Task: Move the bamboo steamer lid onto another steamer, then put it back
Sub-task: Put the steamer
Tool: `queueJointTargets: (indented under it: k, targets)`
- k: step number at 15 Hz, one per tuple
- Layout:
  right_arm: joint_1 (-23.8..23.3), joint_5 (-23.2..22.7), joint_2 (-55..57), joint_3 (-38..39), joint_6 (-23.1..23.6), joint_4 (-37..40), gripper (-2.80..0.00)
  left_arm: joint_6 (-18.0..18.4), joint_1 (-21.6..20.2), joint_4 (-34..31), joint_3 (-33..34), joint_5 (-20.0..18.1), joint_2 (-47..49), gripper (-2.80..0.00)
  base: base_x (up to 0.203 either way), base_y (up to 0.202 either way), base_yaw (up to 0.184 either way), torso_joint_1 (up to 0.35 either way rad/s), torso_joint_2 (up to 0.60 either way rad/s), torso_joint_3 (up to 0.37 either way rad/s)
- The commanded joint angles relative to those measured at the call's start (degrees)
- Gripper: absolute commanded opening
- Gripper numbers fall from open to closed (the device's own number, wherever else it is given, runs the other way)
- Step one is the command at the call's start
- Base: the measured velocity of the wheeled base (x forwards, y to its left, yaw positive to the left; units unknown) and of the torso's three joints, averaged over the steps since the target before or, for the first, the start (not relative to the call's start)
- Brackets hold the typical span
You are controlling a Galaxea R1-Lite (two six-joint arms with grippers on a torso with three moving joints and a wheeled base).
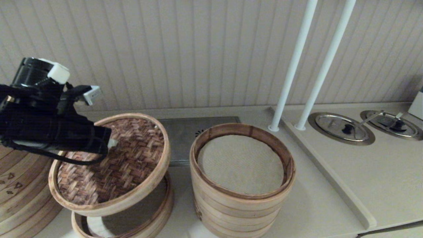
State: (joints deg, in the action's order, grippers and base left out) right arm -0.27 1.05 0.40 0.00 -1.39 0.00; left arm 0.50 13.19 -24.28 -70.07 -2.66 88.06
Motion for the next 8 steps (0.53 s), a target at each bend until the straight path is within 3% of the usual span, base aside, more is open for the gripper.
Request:
queueJointTargets:
  k: [1, 4, 8]
  targets:
    - [0.00, 0.01, 0.04, 0.26, -0.02, 0.00, -2.80, -0.16, 0.09, -7.02, -8.87, -0.28, -0.12, -2.80, 0.000, 0.000, 0.000, 0.000, 0.00, 0.000]
    - [0.00, 0.01, 0.04, 0.26, -0.02, 0.00, -2.80, -0.23, 0.49, -11.95, -16.72, -0.37, 0.22, -2.80, 0.000, 0.000, 0.000, 0.000, 0.00, 0.000]
    - [0.00, 0.01, 0.04, 0.18, -0.02, 0.00, -2.80, -1.11, 4.31, -18.04, -25.35, -0.66, 1.78, -2.80, 0.000, 0.000, 0.000, 0.000, 0.00, 0.000]
